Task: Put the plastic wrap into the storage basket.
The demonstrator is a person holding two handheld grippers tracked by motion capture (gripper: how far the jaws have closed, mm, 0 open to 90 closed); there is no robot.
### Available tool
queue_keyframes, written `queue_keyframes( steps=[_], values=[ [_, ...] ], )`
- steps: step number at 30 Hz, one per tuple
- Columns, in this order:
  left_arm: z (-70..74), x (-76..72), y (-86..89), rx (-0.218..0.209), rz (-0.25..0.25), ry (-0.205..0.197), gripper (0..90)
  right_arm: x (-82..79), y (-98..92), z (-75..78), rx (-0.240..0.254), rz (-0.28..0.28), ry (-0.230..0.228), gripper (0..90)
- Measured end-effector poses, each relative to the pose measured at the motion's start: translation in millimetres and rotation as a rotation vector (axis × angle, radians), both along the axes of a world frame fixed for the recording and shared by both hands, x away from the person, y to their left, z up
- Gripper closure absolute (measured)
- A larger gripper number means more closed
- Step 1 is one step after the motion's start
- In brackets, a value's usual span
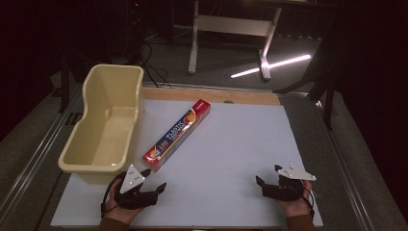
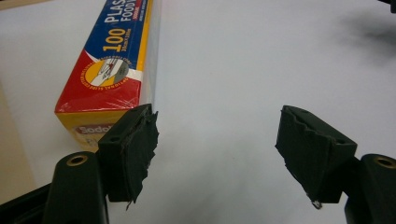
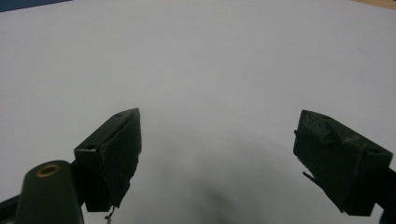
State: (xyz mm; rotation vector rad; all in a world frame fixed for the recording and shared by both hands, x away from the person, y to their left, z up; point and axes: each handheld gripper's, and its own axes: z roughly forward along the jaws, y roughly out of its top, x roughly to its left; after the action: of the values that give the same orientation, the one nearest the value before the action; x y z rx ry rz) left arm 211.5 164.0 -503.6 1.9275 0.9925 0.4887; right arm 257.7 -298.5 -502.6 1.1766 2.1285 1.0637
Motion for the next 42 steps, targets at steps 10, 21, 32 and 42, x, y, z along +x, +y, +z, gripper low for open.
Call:
queue_keyframes(
  steps=[10,21,32,42],
  values=[
    [-0.4,-0.7,-0.3,-0.006,0.008,-0.005,28.0,1.9,-1.3,-0.1,0.011,-0.014,0.001,15.2],
    [10.1,0.0,-21.8,-0.034,-0.01,-0.033,30.9,2.0,-1.4,-0.6,0.01,-0.016,0.003,15.2],
    [19.6,28.2,-38.2,-0.05,0.041,-0.054,35.3,3.3,0.3,-0.4,0.006,-0.008,0.003,15.2],
    [16.0,64.5,-43.1,-0.031,0.111,-0.039,33.0,4.0,0.8,-0.9,0.004,-0.003,0.005,15.2]
  ],
)
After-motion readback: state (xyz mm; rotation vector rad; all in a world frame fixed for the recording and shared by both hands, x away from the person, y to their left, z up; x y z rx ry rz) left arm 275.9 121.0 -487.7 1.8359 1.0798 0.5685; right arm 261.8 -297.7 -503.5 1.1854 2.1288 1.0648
